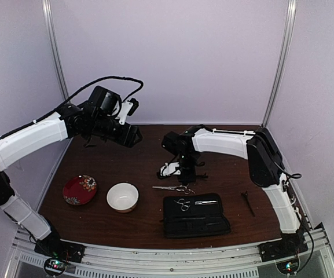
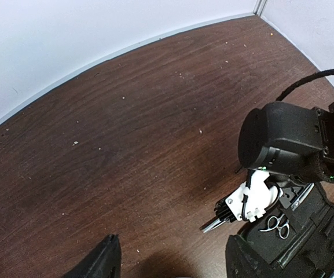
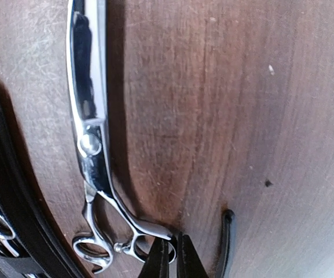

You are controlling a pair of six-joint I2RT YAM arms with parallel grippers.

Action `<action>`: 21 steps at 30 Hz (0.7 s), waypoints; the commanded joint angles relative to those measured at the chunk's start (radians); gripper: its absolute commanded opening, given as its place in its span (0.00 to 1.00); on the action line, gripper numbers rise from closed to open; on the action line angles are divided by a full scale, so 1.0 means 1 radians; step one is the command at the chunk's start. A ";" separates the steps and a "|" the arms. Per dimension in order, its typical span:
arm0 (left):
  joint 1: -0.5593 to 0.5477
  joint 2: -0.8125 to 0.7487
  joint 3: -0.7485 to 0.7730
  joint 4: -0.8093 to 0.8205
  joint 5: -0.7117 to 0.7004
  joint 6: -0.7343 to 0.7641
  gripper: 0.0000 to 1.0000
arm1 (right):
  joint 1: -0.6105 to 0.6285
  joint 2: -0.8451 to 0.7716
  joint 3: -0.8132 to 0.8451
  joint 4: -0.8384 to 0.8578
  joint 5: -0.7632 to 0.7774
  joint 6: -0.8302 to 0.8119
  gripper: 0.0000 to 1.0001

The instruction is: Sort the hair-cutting tools

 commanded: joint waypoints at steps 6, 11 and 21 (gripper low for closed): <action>0.009 -0.030 0.023 0.018 -0.012 0.015 0.65 | -0.007 -0.263 -0.033 0.007 0.029 0.040 0.00; 0.009 -0.036 0.019 0.018 -0.031 0.018 0.65 | -0.008 -0.422 -0.200 -0.003 0.067 0.018 0.00; -0.011 -0.043 -0.047 -0.001 0.066 0.112 0.59 | -0.030 -0.716 -0.623 -0.110 0.089 -0.038 0.00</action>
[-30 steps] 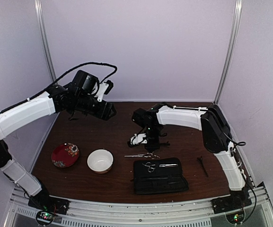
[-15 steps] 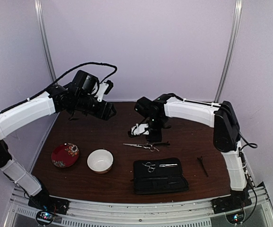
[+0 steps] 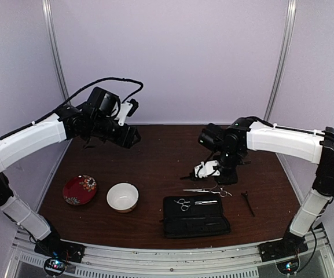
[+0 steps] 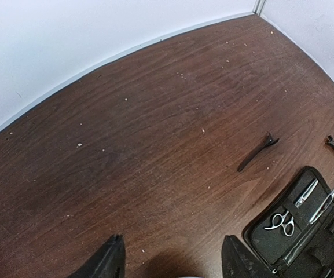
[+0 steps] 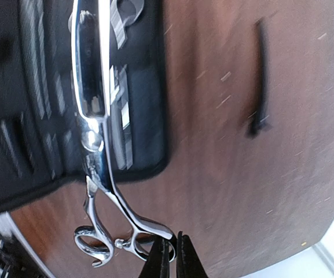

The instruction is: Sort the hair-cutting tools

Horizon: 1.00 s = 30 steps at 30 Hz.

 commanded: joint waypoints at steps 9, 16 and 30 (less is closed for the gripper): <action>-0.135 0.055 -0.097 -0.077 0.311 0.086 0.43 | -0.029 -0.078 -0.187 -0.164 0.063 -0.097 0.00; -0.174 0.166 -0.117 -0.074 0.292 0.020 0.05 | -0.028 -0.026 -0.129 -0.241 0.115 -0.088 0.00; -0.239 0.305 -0.084 -0.135 0.274 -0.048 0.00 | -0.018 0.105 -0.077 -0.221 0.132 -0.005 0.00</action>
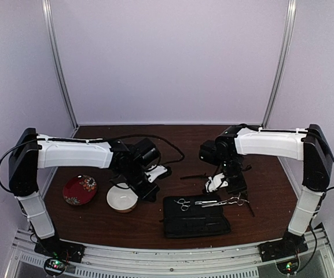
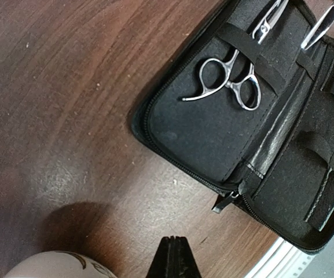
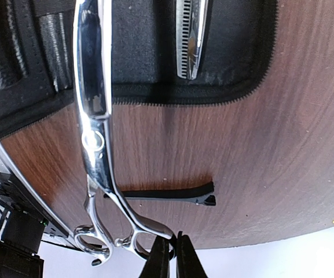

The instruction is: Sort the hair-cutting tools

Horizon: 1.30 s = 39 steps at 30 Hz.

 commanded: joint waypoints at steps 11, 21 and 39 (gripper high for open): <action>-0.003 -0.033 -0.097 0.124 0.086 -0.088 0.00 | 0.036 0.040 -0.063 0.094 0.062 0.105 0.00; -0.003 -0.032 -0.117 0.153 0.117 -0.102 0.00 | 0.072 0.033 -0.114 0.160 0.111 0.091 0.00; -0.003 -0.017 -0.129 0.181 0.149 -0.113 0.00 | 0.128 -0.030 -0.158 0.243 0.093 0.081 0.00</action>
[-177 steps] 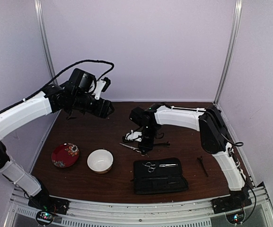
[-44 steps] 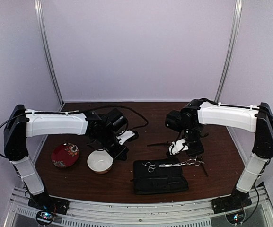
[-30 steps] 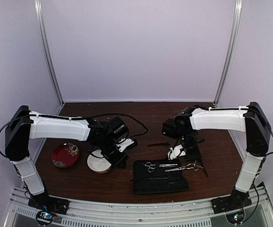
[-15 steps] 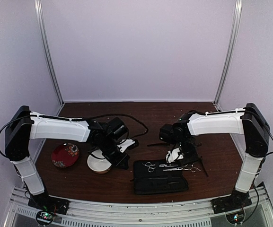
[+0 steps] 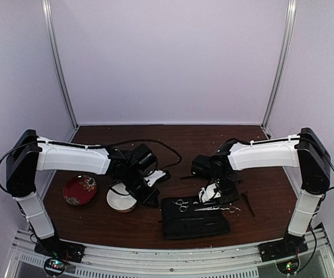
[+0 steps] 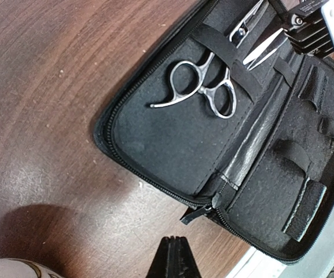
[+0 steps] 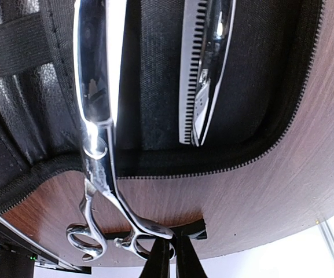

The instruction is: Sort the hair-cutting tools

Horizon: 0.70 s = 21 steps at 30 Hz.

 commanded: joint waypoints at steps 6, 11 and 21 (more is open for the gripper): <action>-0.002 0.009 -0.024 0.060 0.029 -0.017 0.00 | 0.013 -0.098 -0.053 0.082 0.009 -0.050 0.00; -0.002 0.012 -0.023 0.060 0.031 -0.015 0.00 | 0.031 -0.053 -0.022 0.102 0.019 -0.042 0.00; -0.002 0.014 -0.035 0.059 0.032 -0.018 0.00 | 0.047 -0.067 -0.064 0.113 0.078 -0.062 0.00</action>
